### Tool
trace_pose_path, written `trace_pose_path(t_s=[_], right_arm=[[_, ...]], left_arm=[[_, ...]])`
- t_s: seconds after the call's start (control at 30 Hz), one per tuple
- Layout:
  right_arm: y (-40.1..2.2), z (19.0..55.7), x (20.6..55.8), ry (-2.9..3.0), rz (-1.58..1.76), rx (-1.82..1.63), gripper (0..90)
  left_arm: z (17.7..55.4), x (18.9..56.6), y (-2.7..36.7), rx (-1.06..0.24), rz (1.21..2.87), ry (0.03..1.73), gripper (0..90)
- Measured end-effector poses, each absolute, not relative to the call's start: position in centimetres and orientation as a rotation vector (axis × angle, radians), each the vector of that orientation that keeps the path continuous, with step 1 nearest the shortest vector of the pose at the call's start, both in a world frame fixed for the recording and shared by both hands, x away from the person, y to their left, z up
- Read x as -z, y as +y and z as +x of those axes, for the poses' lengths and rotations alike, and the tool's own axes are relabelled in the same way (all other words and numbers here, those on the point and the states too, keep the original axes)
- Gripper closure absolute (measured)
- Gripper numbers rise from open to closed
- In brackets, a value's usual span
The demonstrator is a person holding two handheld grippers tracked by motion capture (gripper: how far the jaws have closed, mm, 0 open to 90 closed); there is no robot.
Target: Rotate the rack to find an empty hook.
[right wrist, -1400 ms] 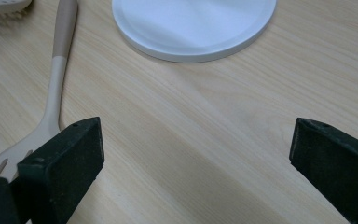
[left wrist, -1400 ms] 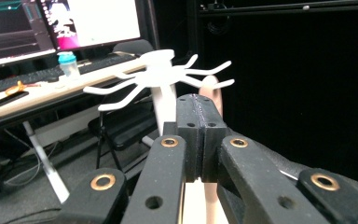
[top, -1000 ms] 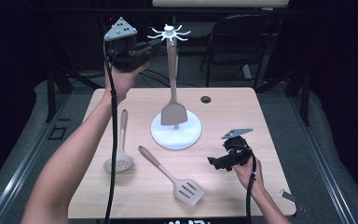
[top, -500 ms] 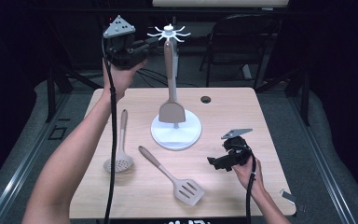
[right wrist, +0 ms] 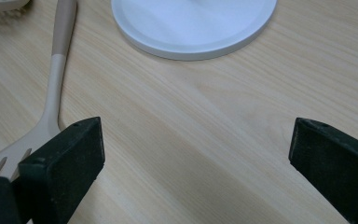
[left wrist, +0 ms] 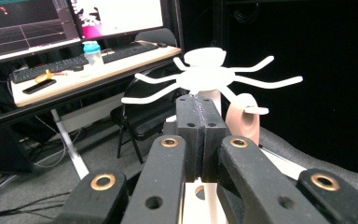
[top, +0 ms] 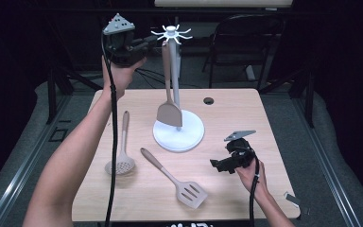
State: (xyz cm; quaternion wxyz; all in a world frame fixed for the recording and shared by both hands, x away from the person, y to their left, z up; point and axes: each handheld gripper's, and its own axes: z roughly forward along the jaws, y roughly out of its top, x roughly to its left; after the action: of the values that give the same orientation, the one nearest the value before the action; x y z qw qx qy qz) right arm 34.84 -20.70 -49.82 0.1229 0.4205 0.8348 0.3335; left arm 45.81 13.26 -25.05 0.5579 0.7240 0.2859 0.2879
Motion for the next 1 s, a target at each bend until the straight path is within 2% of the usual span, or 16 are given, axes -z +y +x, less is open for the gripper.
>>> trace_pose_path(t_s=[0.27,0.3,0.33,0.4,0.7,1.0], right_arm=[[-20.7,34.8,49.8,2.437,1.224,-0.974,3.1],[-20.7,34.8,49.8,2.435,1.230,-0.983,3.1],[-20.7,34.8,49.9,2.434,1.231,-0.983,3.2],[-20.7,34.8,49.9,2.434,1.232,-0.984,3.3],[-20.5,34.7,49.8,2.445,1.218,-0.967,4.3],[-20.1,34.6,49.9,2.459,1.210,-0.962,4.8]], left_arm=[[45.6,25.2,13.8,-0.679,1.687,0.688,89.3],[45.5,25.1,14.0,-0.680,1.682,0.691,86.5],[45.3,25.1,14.2,-0.678,1.673,0.696,80.2],[45.0,25.1,14.6,-0.675,1.661,0.701,77.9],[43.5,26.7,16.1,-0.646,1.651,0.752,41.5],[42.1,30.7,17.0,-0.611,1.721,0.781,28.4]])
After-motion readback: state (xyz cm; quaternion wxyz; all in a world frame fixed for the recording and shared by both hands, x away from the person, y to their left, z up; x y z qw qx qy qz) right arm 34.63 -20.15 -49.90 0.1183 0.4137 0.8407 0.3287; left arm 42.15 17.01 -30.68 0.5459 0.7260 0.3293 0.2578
